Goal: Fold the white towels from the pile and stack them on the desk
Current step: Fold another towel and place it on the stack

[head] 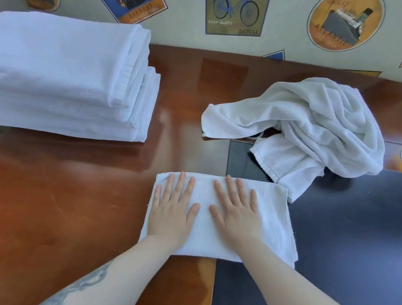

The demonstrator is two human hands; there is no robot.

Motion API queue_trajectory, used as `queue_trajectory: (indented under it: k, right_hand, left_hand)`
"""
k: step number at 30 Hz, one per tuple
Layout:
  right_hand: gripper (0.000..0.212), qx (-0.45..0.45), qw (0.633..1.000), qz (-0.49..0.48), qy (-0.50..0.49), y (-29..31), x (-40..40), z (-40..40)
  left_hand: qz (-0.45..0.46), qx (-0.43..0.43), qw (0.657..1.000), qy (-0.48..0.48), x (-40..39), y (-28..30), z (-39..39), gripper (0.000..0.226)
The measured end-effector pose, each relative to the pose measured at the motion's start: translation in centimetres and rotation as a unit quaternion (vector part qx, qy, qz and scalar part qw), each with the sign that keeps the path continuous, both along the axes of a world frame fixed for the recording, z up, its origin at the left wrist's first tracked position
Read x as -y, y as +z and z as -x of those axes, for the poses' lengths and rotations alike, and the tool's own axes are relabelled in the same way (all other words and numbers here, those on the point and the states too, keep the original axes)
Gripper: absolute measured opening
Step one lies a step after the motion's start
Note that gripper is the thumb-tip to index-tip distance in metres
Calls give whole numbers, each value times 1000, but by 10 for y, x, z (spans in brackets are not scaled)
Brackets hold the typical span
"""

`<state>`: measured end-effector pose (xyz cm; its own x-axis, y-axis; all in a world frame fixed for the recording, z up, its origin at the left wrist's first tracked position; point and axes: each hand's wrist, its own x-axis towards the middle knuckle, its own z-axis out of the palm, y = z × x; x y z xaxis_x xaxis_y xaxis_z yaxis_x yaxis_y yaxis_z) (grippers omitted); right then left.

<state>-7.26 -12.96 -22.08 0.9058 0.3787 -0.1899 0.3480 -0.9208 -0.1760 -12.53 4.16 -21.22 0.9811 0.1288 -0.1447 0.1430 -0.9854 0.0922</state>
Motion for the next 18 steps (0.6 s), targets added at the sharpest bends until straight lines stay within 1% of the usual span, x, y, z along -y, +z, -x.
queue_trajectory:
  k: [3, 5, 6, 7, 8, 10, 11, 12, 15, 16, 18]
  right_hand:
    - [61, 10, 995, -11, -101, 1, 56, -9]
    - [60, 10, 993, -2, -114, 6, 79, -7]
    - [60, 16, 992, -7, -122, 9, 84, -4]
    - [61, 24, 988, -27, -150, 11, 84, 0]
    - [63, 37, 978, -59, -196, 14, 83, 6]
    - [60, 64, 943, -127, -301, 20, 87, 23]
    - [54, 64, 924, -154, -345, 21, 90, 32]
    - [45, 59, 912, -169, -368, 21, 92, 42]
    - [10, 23, 907, -218, -360, 16, 93, 69]
    - [8, 8, 902, -245, -355, 17, 92, 76]
    - [12, -14, 889, -297, -350, 19, 91, 83]
  left_hand:
    - [-19, 9, 1000, -5, -9, -7, 1, 64]
    - [-13, 16, 1000, -7, -9, -8, 1, 65]
    - [-10, 17, 1000, -9, -8, -7, 1, 66]
    - [-7, 13, 1000, -12, -9, -7, 1, 66]
    - [-7, 9, 1000, -15, -12, -7, 1, 66]
    - [-12, 5, 1000, -22, -18, -6, 5, 67]
    - [-12, 5, 1000, -23, -21, -6, 10, 68]
    - [-10, 3, 1000, -24, -24, -6, 15, 68]
    - [6, 7, 1000, -16, -23, -3, 40, 68]
    - [10, 4, 1000, -14, -20, -1, 49, 68]
    - [7, -4, 1000, -3, -14, 1, 60, 70]
